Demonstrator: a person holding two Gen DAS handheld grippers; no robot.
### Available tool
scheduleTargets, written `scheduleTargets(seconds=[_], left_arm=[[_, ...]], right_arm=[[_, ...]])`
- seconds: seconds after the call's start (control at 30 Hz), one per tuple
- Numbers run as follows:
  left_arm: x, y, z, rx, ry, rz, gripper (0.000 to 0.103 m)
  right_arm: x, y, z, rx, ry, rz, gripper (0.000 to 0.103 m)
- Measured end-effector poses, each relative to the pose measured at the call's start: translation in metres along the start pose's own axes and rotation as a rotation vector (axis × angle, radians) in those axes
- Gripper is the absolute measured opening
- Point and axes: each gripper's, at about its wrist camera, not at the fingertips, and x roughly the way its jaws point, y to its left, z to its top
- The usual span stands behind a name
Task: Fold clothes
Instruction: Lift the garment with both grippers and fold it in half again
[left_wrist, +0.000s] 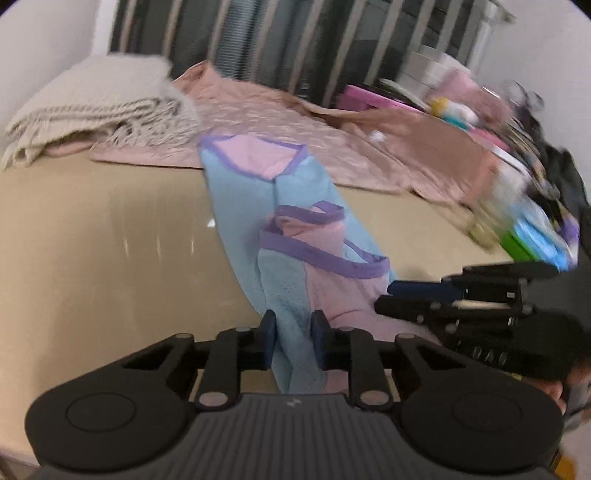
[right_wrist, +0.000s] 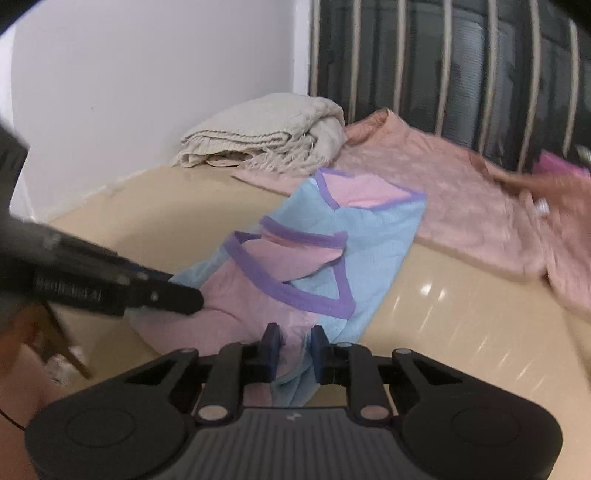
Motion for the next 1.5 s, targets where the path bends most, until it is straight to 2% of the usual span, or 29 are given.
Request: scheduleTargets(seconds=[0.07,0.13,0.17,0.2,0.23,0.27,0.3,0.37,0.47,0.53,0.57,0.6,0.63,0.67,0.73,0.8,0.87,0.97,1.03,1.13,1.17,1.23,1.27,1.3,1.33,1.37,1.4,1.47,1.5], left_arm=[[-0.016,-0.008,-0.012,0.043,-0.016,-0.024,0.027],[-0.044,-0.018,-0.027,0.171,-0.117,-0.019,0.064],[-0.059,-0.026,-0.034,0.266,-0.187,0.007,0.074],[-0.064,-0.036,-0.047,0.412,-0.231,0.047,0.091],[-0.068,-0.045,-0.06,0.563,-0.272,0.088,0.098],[-0.072,-0.055,-0.073,0.714,-0.313,0.129,0.098],[-0.076,-0.064,-0.086,0.865,-0.353,0.171,0.098],[-0.061,-0.072,-0.11,1.09,-0.312,0.162,0.097],[-0.039,-0.072,-0.129,1.27,-0.328,0.163,0.085],[-0.025,-0.072,-0.134,1.361,-0.329,0.174,0.064],[-0.022,-0.072,-0.129,1.359,-0.309,0.161,0.055],[-0.019,-0.071,-0.124,1.351,-0.286,0.147,0.045],[-0.02,-0.071,-0.119,1.338,-0.264,0.125,0.04],[-0.021,-0.07,-0.114,1.325,-0.243,0.103,0.037],[-0.026,-0.068,-0.107,1.307,-0.205,0.069,0.022],[-0.037,-0.065,-0.098,1.264,-0.171,0.022,0.015],[-0.055,-0.061,-0.083,1.156,-0.084,-0.101,0.013],[-0.071,-0.052,-0.047,0.931,0.018,-0.282,0.013],[-0.074,-0.041,-0.016,0.801,0.032,-0.349,0.012],[-0.064,-0.02,0.032,0.626,0.0,-0.392,0.012],[-0.052,-0.013,0.046,0.573,0.017,-0.399,0.013],[-0.023,0.003,0.068,0.455,0.046,-0.383,0.017],[-0.004,0.011,0.076,0.367,0.061,-0.359,0.023],[0.014,0.021,0.078,0.281,0.081,-0.342,0.035],[0.027,0.03,0.077,0.194,0.073,-0.312,0.041],[0.036,0.039,0.076,0.11,0.067,-0.287,0.043],[0.042,0.047,0.076,0.036,0.075,-0.257,0.044],[0.037,0.053,0.072,-0.024,0.071,-0.241,0.045],[0.031,0.051,0.07,-0.028,0.064,-0.229,0.052]], right_arm=[[-0.021,0.008,-0.016,0.013,-0.013,0.02,0.018],[-0.045,0.013,-0.026,-0.011,-0.058,0.05,0.022],[-0.061,0.013,-0.03,-0.05,-0.113,0.048,0.033],[-0.079,0.014,-0.035,-0.108,-0.185,0.034,0.051],[-0.094,0.017,-0.04,-0.184,-0.246,0.016,0.06],[-0.102,0.025,-0.046,-0.292,-0.283,-0.006,0.07],[-0.106,0.034,-0.053,-0.421,-0.296,-0.025,0.07],[-0.103,0.057,-0.077,-0.736,-0.266,-0.024,0.07],[-0.082,0.079,-0.109,-1.083,-0.232,-0.048,0.069],[-0.068,0.086,-0.122,-1.227,-0.219,-0.093,0.067],[-0.063,0.087,-0.124,-1.266,-0.221,-0.113,0.058],[-0.058,0.087,-0.123,-1.278,-0.213,-0.129,0.045],[-0.053,0.086,-0.121,-1.277,-0.193,-0.144,0.035],[-0.052,0.085,-0.118,-1.266,-0.176,-0.144,0.016],[-0.055,0.084,-0.11,-1.224,-0.151,-0.116,0.009],[-0.067,0.084,-0.1,-1.165,-0.118,-0.044,0.005],[-0.085,0.081,-0.084,-1.064,-0.081,0.079,0.005],[-0.109,0.062,-0.051,-0.871,-0.022,0.277,0.005],[-0.113,0.038,-0.022,-0.762,-0.017,0.359,0.005],[-0.109,0.0,0.019,-0.615,-0.027,0.446,0.005],[-0.103,-0.013,0.031,-0.574,-0.029,0.458,0.005],[-0.081,-0.037,0.049,-0.496,-0.019,0.459,0.005],[-0.064,-0.048,0.055,-0.451,0.001,0.456,0.008],[-0.048,-0.056,0.061,-0.408,0.012,0.439,0.014],[-0.035,-0.06,0.062,-0.361,0.008,0.389,0.018],[-0.023,-0.064,0.062,-0.319,0.004,0.325,0.031],[-0.016,-0.067,0.061,-0.292,-0.004,0.269,0.038],[-0.013,-0.073,0.055,-0.239,-0.035,0.15,0.038],[-0.016,-0.076,0.051,-0.209,-0.055,0.117,0.038]])
